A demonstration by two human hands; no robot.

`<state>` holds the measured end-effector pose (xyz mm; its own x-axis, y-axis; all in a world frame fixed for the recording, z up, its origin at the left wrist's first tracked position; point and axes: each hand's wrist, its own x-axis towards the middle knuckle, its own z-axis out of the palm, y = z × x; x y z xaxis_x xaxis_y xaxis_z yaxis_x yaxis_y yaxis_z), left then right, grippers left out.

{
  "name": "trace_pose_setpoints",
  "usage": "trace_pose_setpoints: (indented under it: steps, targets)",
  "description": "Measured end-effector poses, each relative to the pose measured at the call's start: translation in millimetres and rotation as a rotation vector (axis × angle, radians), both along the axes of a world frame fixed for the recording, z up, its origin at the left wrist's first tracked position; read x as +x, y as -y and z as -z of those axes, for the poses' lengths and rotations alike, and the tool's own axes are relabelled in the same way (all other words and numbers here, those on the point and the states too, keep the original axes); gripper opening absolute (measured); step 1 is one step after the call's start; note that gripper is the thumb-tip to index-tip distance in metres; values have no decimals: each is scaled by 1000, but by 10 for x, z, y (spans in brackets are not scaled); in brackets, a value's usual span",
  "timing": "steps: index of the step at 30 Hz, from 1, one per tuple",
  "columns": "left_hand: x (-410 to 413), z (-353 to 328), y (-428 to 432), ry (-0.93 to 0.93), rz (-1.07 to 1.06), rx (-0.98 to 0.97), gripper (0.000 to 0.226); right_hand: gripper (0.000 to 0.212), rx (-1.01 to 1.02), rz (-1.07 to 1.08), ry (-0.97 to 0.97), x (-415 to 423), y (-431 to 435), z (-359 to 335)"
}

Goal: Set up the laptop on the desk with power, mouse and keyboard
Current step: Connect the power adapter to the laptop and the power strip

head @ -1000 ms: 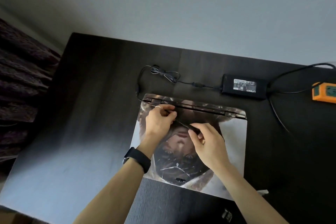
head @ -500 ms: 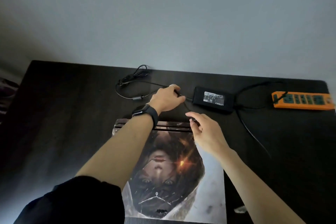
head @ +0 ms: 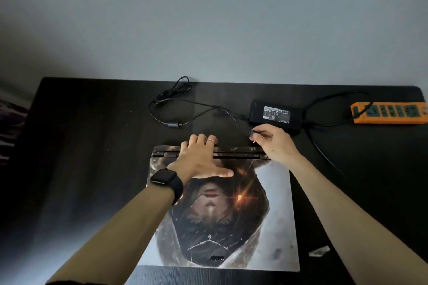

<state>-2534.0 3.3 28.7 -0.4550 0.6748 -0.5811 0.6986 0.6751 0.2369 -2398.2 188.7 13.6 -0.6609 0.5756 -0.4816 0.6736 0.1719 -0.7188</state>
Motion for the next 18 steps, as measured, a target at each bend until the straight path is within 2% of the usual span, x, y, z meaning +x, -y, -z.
trace_pose_setpoints:
  steps: [3,8,13,18]
  targets:
    - [-50,-4,-170,47,-12,-55,105,15,36,-4,-9,11,62,-15]
    - [-144,-28,-254,88,30,-135,91,18,95,-32,-58,37,134,-187]
    - [-38,-290,-141,78,3,-42,95,14,112,-25,-93,34,202,-520]
    - [186,-769,84,34,-1,39,70,14,115,17,-171,91,352,-922]
